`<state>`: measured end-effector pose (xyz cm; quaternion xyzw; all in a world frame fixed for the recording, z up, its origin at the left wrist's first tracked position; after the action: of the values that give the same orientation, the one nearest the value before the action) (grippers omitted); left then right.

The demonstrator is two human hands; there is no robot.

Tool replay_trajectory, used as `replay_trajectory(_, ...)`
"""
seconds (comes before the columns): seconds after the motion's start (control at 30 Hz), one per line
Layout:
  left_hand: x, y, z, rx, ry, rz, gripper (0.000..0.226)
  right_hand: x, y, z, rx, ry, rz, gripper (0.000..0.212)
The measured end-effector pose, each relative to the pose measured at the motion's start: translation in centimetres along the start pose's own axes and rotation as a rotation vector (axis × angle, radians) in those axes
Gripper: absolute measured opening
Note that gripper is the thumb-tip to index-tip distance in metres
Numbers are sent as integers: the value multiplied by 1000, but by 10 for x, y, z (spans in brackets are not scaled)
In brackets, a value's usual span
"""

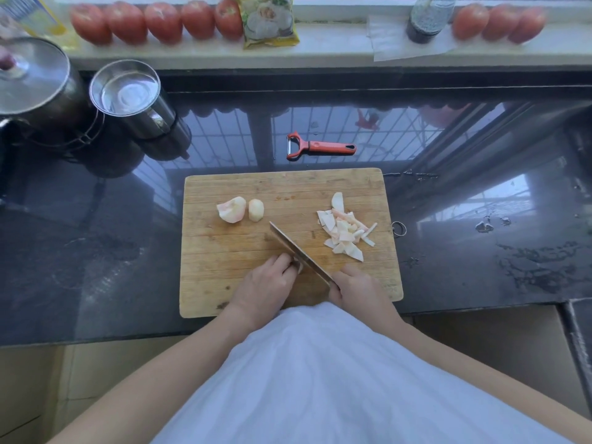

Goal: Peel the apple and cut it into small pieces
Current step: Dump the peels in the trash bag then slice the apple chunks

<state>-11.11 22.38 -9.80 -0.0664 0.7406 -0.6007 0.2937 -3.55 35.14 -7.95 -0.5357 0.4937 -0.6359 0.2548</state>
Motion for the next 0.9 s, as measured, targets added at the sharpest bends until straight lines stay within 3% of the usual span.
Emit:
replay_trajectory(0.33,-7,0,5,-65,43,-18,44,-5,-26,25,-15,-70,-7,12)
replay_trajectory(0.67,-6,1,1,-45,3,-39,43,-6,6,13,125,4,72,11)
replay_trajectory(0.77,-2,4,5,-28,-72,24,39,1,3,-3,53,48,26,17)
replay_trajectory(0.9,6,3,14,-53,-144,38,40,6,-18,6,-14,-23,-67,18)
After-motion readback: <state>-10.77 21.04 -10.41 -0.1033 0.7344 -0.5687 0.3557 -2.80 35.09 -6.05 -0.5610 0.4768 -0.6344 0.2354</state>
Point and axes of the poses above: each hand's wrist, its own z-axis away from the middle knuckle, its own y-axis out of the palm, x = y × z, the point moved 9 cm from there along -z, towards the middle knuckle, and after that the axes turned 11 degrees about -x, right-handed, at the moved point
